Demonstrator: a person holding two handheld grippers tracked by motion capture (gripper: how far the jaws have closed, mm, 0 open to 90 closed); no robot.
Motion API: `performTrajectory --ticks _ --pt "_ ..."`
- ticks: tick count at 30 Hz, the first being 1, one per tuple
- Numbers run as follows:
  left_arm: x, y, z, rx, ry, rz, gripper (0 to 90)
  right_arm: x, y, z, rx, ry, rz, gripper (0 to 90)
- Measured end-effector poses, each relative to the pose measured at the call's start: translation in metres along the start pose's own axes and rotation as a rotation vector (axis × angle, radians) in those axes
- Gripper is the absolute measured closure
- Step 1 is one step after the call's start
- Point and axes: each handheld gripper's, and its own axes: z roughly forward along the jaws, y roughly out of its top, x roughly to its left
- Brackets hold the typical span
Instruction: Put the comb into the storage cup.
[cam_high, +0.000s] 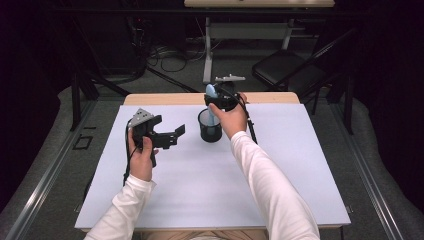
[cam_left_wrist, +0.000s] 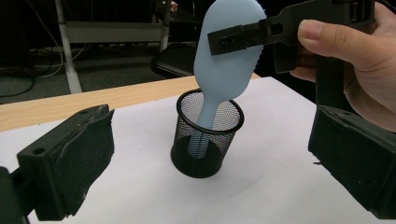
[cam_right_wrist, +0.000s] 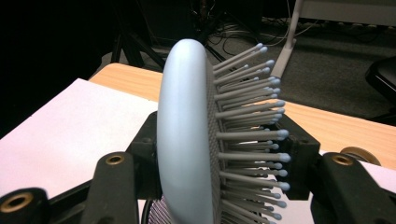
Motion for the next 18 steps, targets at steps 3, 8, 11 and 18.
performTrajectory --ticks 3,8,11,18 --pt "0.0004 0.0000 -0.0002 -0.002 0.002 -0.002 0.4 -0.0002 0.0001 -0.0005 0.006 -0.004 0.013 44.3" --pt "0.0003 0.0000 -0.0002 -0.002 0.002 -0.004 0.4 -0.0002 -0.0001 -0.0007 0.010 0.001 0.012 44.0" --pt "0.0005 0.0000 -0.0004 -0.001 0.004 -0.005 0.4 0.0006 -0.0002 -0.0005 0.010 0.000 0.006 43.6" --pt "0.0013 -0.0005 0.0002 0.000 0.003 -0.008 0.4 0.0034 -0.0008 0.0001 0.020 -0.004 -0.014 41.2"
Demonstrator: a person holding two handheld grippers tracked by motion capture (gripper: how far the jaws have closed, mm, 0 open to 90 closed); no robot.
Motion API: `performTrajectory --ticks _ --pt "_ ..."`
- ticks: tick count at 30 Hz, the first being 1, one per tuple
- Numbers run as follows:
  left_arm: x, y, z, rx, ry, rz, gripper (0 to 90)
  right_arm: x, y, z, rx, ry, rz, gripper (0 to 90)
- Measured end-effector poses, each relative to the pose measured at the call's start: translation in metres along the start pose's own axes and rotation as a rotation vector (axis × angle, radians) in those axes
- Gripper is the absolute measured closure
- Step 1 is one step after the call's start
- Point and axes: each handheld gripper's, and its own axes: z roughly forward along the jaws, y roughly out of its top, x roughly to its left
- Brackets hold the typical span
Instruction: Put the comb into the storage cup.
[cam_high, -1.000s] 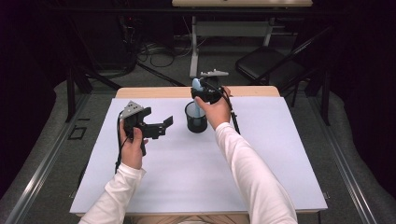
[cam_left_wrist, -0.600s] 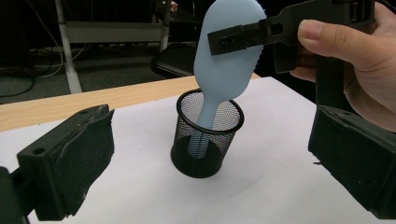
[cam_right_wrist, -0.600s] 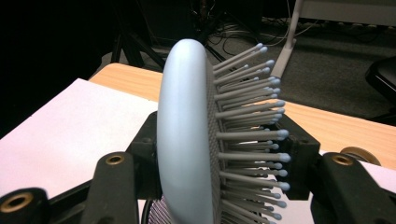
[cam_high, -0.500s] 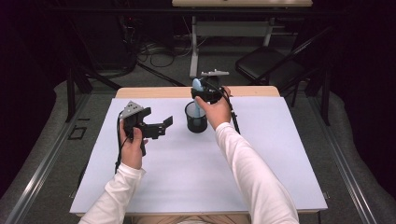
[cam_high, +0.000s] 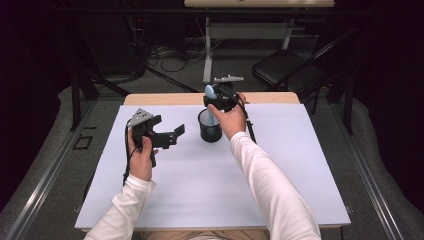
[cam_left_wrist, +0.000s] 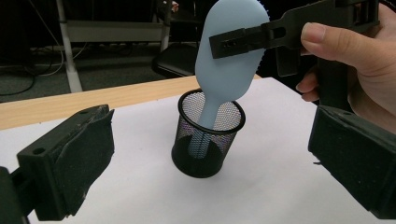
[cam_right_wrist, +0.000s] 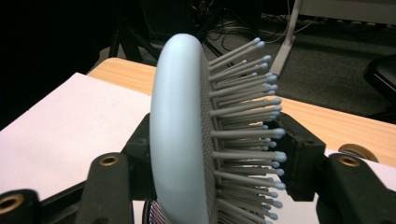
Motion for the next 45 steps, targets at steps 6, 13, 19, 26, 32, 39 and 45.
performTrajectory --ticks 6,13,19,26,32,39,45 --pt "0.0001 0.0000 -0.0001 0.000 0.001 0.000 0.4 -0.0003 -0.0006 0.0009 0.021 -0.011 -0.012 36.3" --pt "0.0006 0.0001 -0.0002 -0.002 0.001 -0.004 0.4 -0.0022 0.0003 0.0001 0.024 -0.035 -0.016 25.5" --pt "0.0002 -0.0002 0.0003 -0.001 0.001 -0.006 0.4 -0.0037 0.0001 0.0007 0.037 -0.062 -0.010 14.6" --pt "0.0008 -0.0002 0.0004 0.000 0.002 -0.005 0.4 -0.0042 -0.0006 0.0023 0.067 -0.071 0.000 0.0" --pt "0.0012 0.0000 -0.0002 0.001 0.004 -0.007 0.4 -0.0048 -0.0010 0.0021 0.084 -0.061 0.002 0.0" --pt "0.0009 0.0002 -0.0007 0.001 0.000 -0.004 0.4 -0.0033 -0.0004 -0.0008 0.074 -0.047 -0.003 0.0" --pt "0.0010 0.0002 -0.0008 0.003 0.000 -0.010 0.4 -0.0024 0.0001 -0.0021 0.072 -0.039 -0.008 0.0"
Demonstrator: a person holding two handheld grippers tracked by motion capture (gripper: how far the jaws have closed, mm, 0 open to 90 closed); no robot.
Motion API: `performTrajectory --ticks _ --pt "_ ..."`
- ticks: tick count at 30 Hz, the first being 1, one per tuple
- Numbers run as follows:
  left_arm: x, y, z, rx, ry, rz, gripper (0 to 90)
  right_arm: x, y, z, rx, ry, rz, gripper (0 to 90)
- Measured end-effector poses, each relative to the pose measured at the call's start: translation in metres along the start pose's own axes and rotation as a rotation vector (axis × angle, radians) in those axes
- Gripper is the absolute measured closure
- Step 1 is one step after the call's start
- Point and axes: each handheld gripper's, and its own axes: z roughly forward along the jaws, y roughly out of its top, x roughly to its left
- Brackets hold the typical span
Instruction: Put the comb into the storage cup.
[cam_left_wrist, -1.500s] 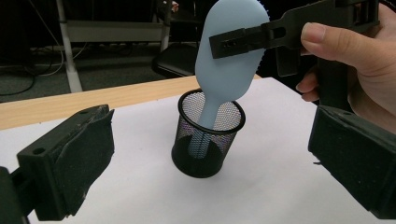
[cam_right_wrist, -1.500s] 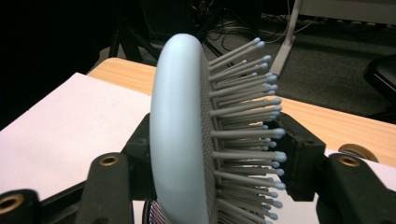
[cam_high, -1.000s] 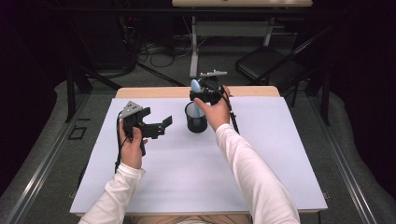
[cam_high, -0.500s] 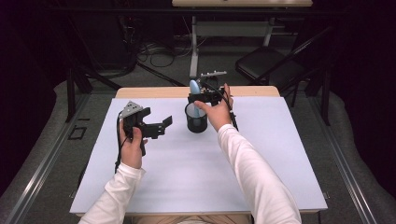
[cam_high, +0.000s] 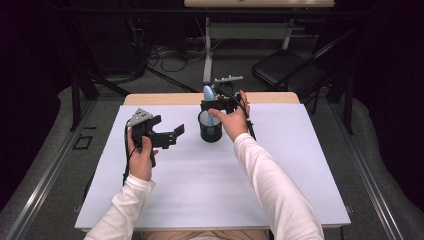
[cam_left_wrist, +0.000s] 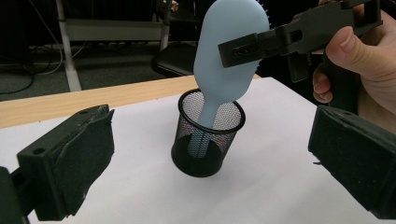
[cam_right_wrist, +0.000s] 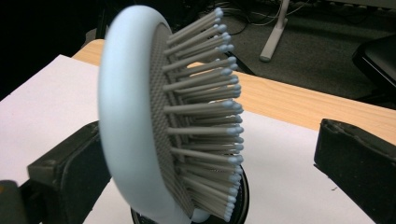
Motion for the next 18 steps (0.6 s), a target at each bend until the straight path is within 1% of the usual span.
performTrajectory --ticks 9,11,18 --pt "0.0001 0.0001 -0.0002 0.000 0.002 0.007 0.4 0.0024 -0.0001 -0.0012 -0.001 0.011 -0.006 0.4" --pt "0.0000 0.0000 -0.0003 0.000 0.003 0.002 0.4 0.0026 0.0000 -0.0015 -0.004 0.011 -0.010 0.4" --pt "-0.0011 0.0017 -0.0019 -0.002 -0.003 0.007 0.4 0.0028 0.0011 -0.0048 -0.014 0.010 -0.010 0.5"
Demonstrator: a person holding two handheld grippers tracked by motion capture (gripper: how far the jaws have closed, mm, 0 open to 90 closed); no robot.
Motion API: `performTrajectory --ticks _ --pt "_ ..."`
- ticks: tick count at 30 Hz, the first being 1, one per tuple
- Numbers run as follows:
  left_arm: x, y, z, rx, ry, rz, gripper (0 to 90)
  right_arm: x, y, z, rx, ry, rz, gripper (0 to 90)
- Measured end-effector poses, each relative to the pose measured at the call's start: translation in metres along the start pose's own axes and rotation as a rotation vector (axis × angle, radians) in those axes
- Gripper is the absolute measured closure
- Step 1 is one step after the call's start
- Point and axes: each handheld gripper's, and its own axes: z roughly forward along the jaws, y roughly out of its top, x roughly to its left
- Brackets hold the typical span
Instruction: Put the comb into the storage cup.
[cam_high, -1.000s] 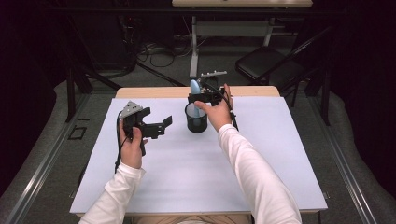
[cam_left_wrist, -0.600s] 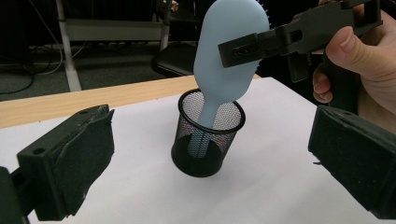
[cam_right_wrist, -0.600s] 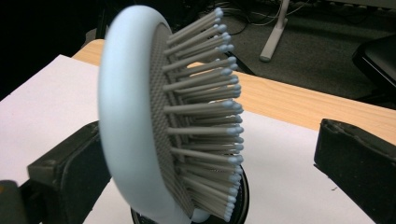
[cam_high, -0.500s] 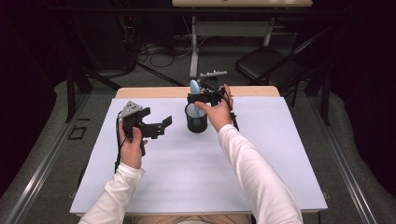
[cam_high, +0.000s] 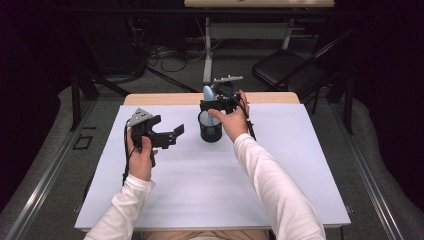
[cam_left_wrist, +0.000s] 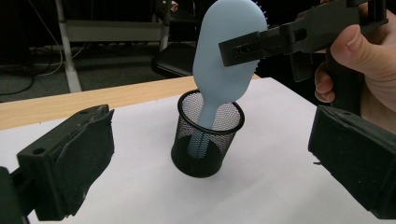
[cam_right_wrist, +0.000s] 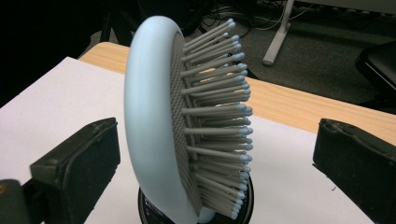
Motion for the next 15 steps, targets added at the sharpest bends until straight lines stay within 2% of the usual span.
performTrajectory --ticks 15 --pt "-0.004 0.008 -0.008 -0.005 -0.022 0.026 0.4 -0.002 0.004 -0.018 -0.030 0.029 -0.011 0.5"
